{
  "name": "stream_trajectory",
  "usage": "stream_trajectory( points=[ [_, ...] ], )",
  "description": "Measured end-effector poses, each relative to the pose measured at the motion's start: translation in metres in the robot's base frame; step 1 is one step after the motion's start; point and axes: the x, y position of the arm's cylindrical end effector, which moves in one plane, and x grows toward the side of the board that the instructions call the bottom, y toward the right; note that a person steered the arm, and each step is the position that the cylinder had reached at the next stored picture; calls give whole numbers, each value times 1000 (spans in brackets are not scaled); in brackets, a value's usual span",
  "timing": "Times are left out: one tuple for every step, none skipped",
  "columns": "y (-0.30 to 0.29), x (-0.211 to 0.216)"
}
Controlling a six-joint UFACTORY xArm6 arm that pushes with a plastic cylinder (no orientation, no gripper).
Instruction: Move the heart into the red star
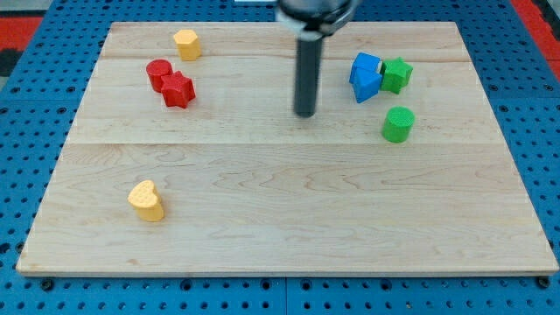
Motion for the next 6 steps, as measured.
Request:
stream_trajectory(
  points=[
    [-33, 65],
    [-103, 145],
    [-177, 146],
    [-179, 108],
    [-175, 75],
    [-177, 102]
  ],
)
